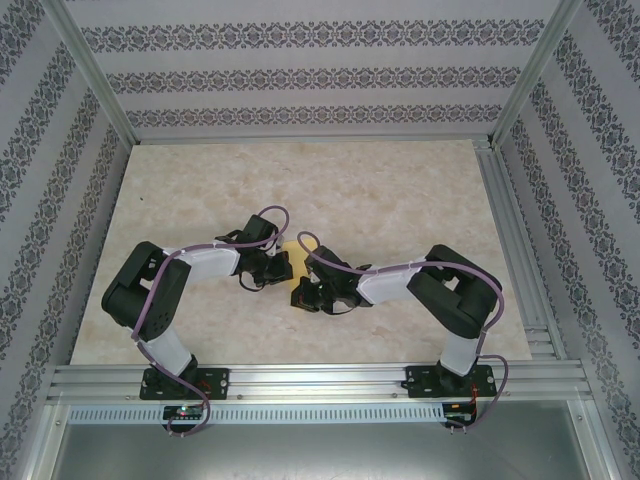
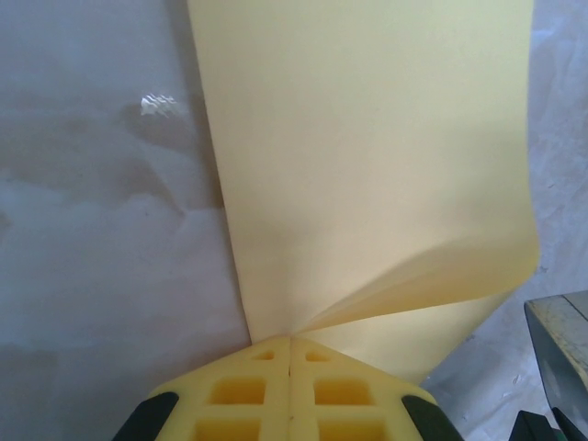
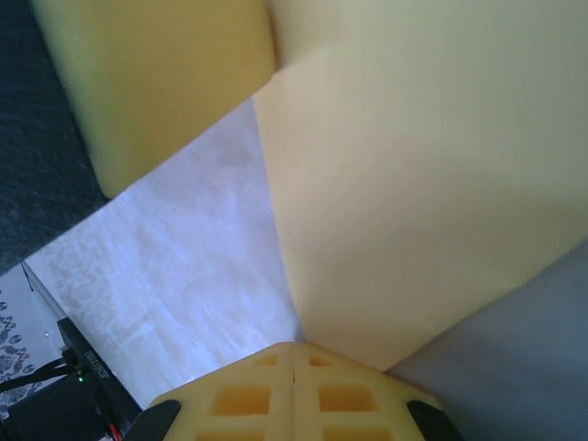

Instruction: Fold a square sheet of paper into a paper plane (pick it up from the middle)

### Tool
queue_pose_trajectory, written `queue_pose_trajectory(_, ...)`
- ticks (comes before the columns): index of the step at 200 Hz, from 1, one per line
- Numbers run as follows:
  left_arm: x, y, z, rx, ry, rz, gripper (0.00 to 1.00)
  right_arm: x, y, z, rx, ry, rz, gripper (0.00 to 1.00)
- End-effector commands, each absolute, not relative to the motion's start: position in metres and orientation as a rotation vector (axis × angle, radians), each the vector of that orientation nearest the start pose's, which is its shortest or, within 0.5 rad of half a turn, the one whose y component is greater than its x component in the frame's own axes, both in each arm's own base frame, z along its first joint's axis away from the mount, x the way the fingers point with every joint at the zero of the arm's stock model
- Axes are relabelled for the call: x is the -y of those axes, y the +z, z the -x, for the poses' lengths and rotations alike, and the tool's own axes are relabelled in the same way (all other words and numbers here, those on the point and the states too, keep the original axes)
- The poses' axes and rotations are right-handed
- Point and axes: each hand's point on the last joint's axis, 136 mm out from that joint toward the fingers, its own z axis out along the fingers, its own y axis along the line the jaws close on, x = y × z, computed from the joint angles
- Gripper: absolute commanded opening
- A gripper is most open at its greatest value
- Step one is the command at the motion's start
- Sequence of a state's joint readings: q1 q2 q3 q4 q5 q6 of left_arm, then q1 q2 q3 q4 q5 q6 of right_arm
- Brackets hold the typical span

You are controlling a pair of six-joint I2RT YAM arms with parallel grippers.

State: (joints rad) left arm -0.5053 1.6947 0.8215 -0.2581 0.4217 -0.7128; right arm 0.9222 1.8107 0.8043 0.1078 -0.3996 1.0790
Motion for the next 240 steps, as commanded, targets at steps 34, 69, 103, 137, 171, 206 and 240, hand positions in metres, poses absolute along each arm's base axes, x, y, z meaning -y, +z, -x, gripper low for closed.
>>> queue_pose_trajectory(34, 0.221, 0.001, -0.272, -2.939, -0.748, 0.167, 0.01, -0.359, 0.057, -0.223, -2.736, 1.161, -0.007, 0.03)
queue_pose_trajectory(69, 0.221, 0.001, -0.272, -2.939, -0.746, 0.165, 0.01, -0.342, 0.064, -0.244, -2.693, 1.126, -0.059, 0.04)
queue_pose_trajectory(103, 0.221, 0.002, -0.273, -2.938, -0.746, 0.161, 0.01, -0.346, 0.054, -0.249, -2.740, 1.072, -0.019, 0.03)
queue_pose_trajectory(137, 0.222, 0.004, -0.273, -2.936, -0.749, 0.156, 0.01, -0.342, 0.032, -0.255, -2.781, 1.038, -0.065, 0.03)
queue_pose_trajectory(171, 0.222, 0.004, -0.274, -2.935, -0.748, 0.152, 0.01, -0.336, 0.015, -0.262, -2.802, 0.997, -0.102, 0.02)
queue_pose_trajectory(206, 0.223, 0.012, -0.276, -2.912, -0.761, 0.137, 0.01, -0.333, 0.000, -0.260, -2.843, 0.969, -0.129, 0.02)
queue_pose_trajectory(240, 0.232, 0.052, -0.283, -2.802, -0.857, 0.098, 0.08, -0.329, -0.001, -0.258, -2.852, 0.959, -0.164, 0.02)
